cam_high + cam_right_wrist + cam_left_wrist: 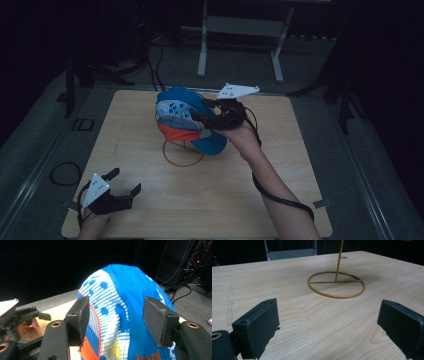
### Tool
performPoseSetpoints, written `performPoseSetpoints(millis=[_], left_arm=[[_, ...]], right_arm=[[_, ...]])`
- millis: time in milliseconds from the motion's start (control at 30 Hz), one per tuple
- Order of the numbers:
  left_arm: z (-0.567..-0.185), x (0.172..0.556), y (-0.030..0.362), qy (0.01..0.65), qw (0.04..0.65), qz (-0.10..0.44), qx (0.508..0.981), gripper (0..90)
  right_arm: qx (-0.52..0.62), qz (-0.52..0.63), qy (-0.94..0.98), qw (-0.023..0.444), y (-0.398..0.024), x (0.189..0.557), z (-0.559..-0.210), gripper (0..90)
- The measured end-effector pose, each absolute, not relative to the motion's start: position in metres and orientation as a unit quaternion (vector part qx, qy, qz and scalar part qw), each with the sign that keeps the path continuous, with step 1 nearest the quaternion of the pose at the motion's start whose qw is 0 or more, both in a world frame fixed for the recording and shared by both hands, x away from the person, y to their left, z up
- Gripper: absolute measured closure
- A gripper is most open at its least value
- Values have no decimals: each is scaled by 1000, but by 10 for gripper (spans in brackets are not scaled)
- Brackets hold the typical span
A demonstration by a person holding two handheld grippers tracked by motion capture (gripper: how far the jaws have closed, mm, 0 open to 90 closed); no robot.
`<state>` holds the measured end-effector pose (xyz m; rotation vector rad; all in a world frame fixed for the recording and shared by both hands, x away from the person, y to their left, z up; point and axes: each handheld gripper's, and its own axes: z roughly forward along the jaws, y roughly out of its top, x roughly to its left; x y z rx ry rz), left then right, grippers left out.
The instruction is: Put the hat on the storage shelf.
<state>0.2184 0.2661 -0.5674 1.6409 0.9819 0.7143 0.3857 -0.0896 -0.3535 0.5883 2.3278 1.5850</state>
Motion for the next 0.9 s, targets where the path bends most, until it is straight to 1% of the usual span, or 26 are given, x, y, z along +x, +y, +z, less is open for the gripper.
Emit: performPoseSetpoints(millis=[167,267,300,333,367,400,600,633,900], left_arm=[[-568,218,266,410,524,297,685,42],[-568,218,266,410,524,297,685,42],[-568,218,266,410,524,297,685,42],[-568,218,266,410,524,297,685,42],[-568,218,266,410,524,297,685,42],[-568,218,266,410,524,297,685,42],[-568,218,266,409,524,297,685,42],[-568,219,266,410,523,297,686,42],[-568,219,265,410,523,297,685,42]], right_arm=[[200,552,800,123,-100,379,-360,298],[197,557,799,116,-105,374,-363,281],[194,560,798,113,-107,371,-364,266],[192,567,794,101,-114,366,-367,226],[192,567,794,101,-114,366,-367,226],[186,568,795,101,-118,362,-370,207],[187,578,789,90,-128,353,-380,191],[190,573,792,93,-134,347,-392,186],[184,563,800,100,-144,334,-417,180]])
